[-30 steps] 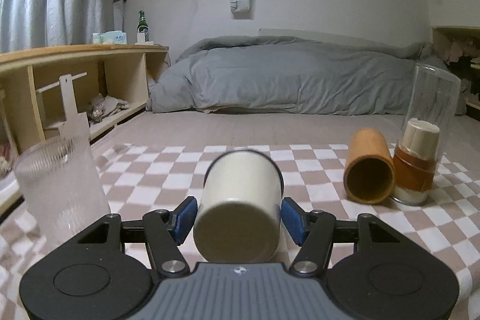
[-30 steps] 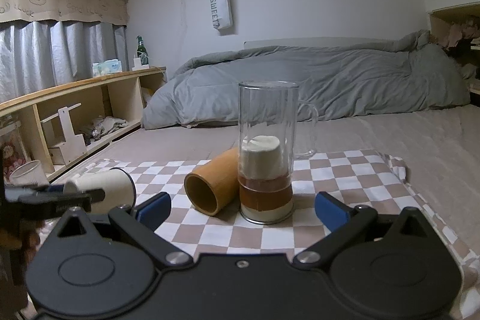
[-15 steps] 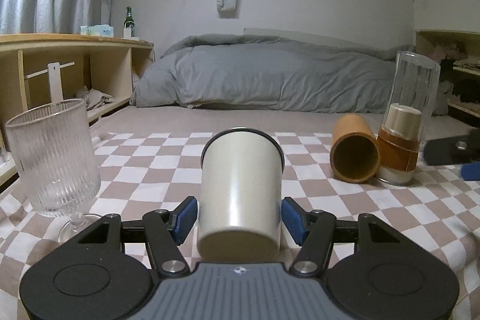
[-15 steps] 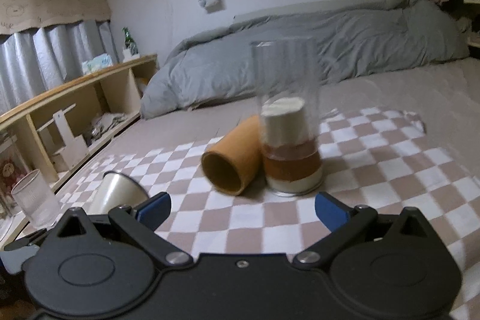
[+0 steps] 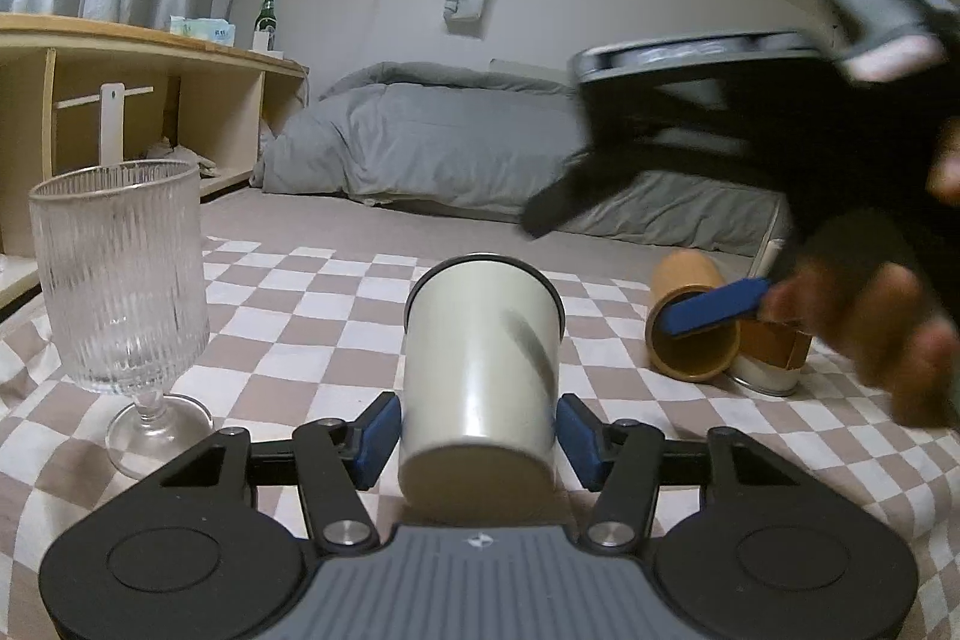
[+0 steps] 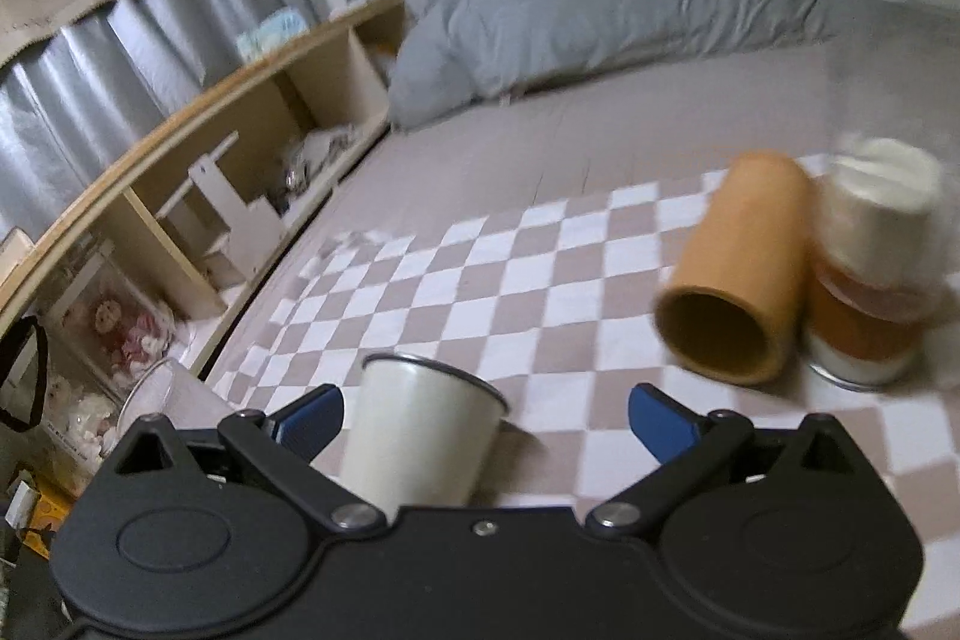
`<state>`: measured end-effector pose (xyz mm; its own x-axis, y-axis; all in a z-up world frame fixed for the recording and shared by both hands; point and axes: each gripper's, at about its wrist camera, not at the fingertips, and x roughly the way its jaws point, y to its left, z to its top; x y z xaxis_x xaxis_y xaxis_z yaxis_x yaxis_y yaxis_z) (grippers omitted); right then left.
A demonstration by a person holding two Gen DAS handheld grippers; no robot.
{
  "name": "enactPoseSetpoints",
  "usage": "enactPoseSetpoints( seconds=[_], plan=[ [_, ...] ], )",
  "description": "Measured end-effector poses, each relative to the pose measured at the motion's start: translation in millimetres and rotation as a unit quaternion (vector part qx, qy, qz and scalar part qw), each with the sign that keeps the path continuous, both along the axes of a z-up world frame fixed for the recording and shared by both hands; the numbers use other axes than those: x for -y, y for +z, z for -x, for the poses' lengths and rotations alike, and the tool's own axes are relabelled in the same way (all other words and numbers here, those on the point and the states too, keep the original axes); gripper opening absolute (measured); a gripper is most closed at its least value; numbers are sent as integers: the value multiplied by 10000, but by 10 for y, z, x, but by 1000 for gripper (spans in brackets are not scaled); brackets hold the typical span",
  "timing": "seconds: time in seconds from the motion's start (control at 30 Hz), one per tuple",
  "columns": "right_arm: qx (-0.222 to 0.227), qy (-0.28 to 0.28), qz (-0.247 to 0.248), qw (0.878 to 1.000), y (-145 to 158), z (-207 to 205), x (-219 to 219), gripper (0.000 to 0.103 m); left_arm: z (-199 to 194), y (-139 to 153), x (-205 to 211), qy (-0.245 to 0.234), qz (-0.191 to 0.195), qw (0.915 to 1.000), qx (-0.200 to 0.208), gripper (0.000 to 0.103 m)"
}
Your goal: Flip cup upright
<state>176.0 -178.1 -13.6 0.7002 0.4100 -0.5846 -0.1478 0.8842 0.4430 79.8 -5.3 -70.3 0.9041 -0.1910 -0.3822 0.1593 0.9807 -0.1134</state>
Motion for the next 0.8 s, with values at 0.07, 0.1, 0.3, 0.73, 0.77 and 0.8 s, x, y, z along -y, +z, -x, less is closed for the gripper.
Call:
enactPoseSetpoints(
  seconds=[0.07,0.1,0.3,0.73,0.77,0.8],
  plan=[
    [-385,149,-104,9991,-24,-219,-61,99,2,-7,-34,-7,80,10000,-19,58],
    [-510,225,-116,9984,-45,-309,-93,98,0,-5,-47,-11,113,9999,-34,58],
    [-1111,553,-317,9918,-215,-711,-167,90,8,-4,-85,-70,106,9999,-56,57],
    [-696,1064,-155,9918,-211,-634,-409,82,28,9,-137,-69,172,9998,23,55],
    [-405,1159,73,9924,-115,-550,-449,82,25,4,-134,-14,125,9999,48,54],
    [-161,1235,268,9919,-33,-481,-498,82,23,-1,-130,50,74,9999,74,53]
  ],
)
